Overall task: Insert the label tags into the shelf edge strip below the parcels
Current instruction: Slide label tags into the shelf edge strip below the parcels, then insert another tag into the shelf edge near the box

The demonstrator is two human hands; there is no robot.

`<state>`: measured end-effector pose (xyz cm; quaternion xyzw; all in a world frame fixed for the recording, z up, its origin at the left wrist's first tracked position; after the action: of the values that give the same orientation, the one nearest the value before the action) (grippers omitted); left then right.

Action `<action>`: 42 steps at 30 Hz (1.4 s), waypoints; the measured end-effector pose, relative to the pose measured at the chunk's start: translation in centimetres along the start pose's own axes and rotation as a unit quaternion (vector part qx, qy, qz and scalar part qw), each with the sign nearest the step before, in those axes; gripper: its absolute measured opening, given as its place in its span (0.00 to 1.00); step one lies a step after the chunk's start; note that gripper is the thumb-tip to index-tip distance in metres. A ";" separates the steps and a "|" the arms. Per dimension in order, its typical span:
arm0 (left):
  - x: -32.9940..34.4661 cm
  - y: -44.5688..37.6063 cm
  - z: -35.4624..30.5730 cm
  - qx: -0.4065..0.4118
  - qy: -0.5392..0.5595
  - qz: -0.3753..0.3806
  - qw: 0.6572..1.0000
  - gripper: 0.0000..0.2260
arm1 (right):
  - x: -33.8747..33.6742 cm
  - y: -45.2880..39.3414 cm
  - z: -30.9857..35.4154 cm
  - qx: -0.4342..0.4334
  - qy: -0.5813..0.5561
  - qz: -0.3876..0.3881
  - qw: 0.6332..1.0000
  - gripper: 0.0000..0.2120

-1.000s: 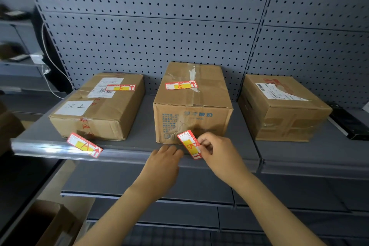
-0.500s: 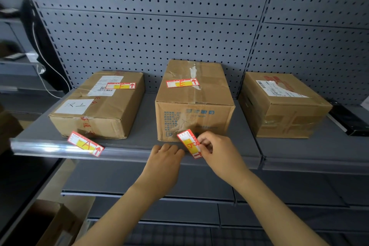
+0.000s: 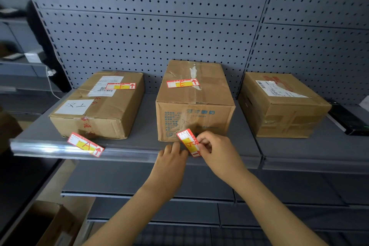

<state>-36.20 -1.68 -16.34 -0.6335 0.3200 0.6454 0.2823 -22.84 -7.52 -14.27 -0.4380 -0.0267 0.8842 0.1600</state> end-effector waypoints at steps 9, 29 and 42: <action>-0.5 0.5 0.5 0.023 0.007 0.010 1.000 0.20 | 0.8 0.2 0.5 -0.035 0.114 -0.019 0.993 0.04; -1.2 1.5 1.2 0.048 -0.036 -0.033 0.998 0.12 | 0.6 0.6 1.3 -0.027 0.147 -0.012 0.989 0.13; -5.2 -1.2 -4.1 0.117 0.029 -0.079 0.990 0.13 | -4.8 6.6 -1.0 0.097 0.153 -0.043 0.982 0.10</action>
<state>-32.48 -3.83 -11.14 -0.6376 0.3502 0.5607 0.3955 -21.03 -15.32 -12.48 -0.5494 0.0650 0.7972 0.2415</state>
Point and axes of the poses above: each hand's wrist, its own y-axis away from the middle knuckle, its own x-axis out of the palm, z = x × y, the point moved 2 cm from there along -y, towards the middle knuckle, and after that the axes turned 7 degrees about z, right-handed, at the moved point
